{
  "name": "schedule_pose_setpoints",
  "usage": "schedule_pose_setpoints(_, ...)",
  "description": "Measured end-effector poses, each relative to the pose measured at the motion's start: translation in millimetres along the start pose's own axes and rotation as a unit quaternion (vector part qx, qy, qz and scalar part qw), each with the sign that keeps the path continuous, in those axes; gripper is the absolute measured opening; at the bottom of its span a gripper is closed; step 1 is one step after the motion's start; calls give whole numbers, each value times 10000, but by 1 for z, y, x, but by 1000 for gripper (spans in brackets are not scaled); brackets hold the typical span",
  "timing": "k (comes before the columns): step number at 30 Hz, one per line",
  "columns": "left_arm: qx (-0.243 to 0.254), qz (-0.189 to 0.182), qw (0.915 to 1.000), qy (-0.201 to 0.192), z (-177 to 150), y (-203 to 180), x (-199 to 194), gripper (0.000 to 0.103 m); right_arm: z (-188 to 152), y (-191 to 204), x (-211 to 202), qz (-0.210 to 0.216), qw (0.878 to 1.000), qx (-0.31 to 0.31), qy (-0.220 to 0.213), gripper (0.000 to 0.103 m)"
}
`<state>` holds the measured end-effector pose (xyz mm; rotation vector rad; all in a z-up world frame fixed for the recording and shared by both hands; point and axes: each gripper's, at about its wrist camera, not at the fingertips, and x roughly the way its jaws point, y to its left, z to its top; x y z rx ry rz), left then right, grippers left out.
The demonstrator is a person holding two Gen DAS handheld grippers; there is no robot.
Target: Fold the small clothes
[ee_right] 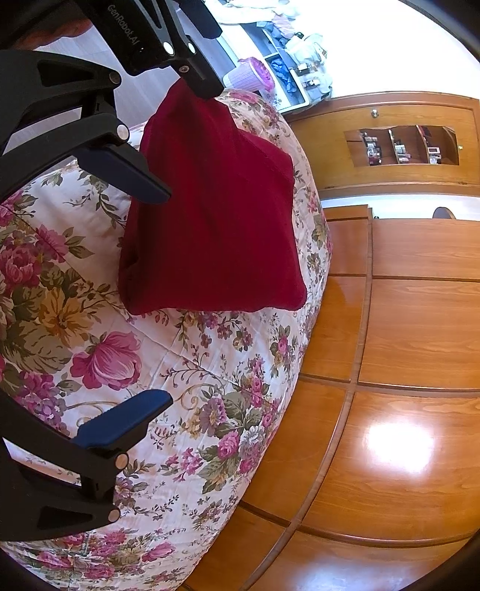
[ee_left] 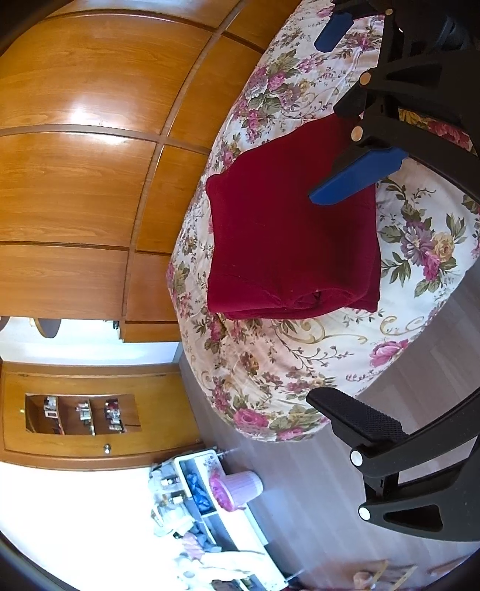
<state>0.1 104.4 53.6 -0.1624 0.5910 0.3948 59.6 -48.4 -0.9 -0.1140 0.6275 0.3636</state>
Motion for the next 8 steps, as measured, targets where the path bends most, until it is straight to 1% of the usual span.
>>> schedule_pose_setpoints(3, -106, 76, 9998, 136, -1, 3, 6, 98, -1, 0, 1, -38, 10000, 16, 20, 100)
schedule_pose_setpoints(8, -203, 119, 9994, 256, -4, 7, 12, 98, -2, -3, 3, -59, 9999, 106, 43, 100)
